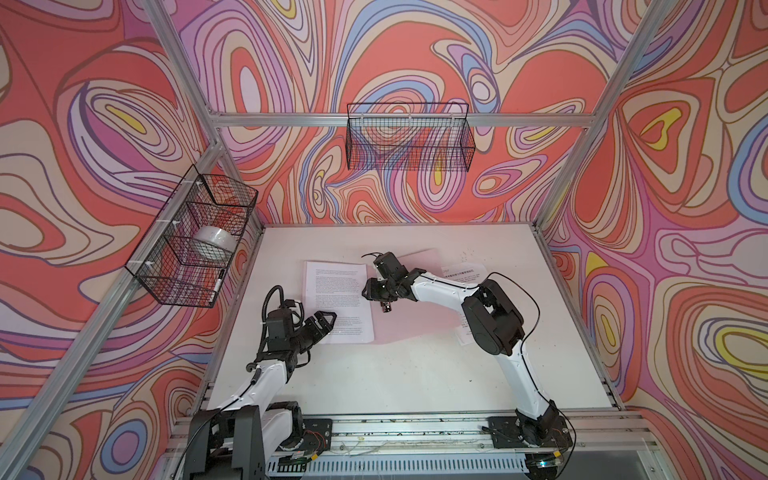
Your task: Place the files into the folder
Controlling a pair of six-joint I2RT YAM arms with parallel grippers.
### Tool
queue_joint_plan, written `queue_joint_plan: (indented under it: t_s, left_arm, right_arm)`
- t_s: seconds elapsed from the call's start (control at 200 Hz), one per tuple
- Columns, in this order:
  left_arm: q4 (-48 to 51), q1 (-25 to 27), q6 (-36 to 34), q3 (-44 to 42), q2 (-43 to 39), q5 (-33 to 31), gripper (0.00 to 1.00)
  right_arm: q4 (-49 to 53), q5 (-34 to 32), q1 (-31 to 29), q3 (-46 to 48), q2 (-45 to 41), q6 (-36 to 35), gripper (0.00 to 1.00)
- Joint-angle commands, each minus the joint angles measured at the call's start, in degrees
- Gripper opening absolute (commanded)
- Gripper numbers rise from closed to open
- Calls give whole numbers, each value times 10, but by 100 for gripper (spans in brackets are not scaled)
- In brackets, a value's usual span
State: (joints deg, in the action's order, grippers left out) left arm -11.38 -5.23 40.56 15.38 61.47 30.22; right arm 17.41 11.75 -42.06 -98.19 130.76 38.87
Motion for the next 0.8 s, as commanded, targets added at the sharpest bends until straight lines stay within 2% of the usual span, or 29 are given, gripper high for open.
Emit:
queue_joint_plan:
  t_s: [0.0, 0.19, 0.791]
  left_arm:
    - [0, 2, -7, 8, -3, 5, 86]
    - [-1, 2, -6, 9, -1, 6, 85]
    - [-1, 2, -6, 11, -1, 7, 85]
  right_arm:
    - [1, 2, 2, -9, 17, -2, 48]
    - [-18, 47, 0, -15, 32, 17, 48]
    - [-109, 112, -3, 34, 14, 52, 46]
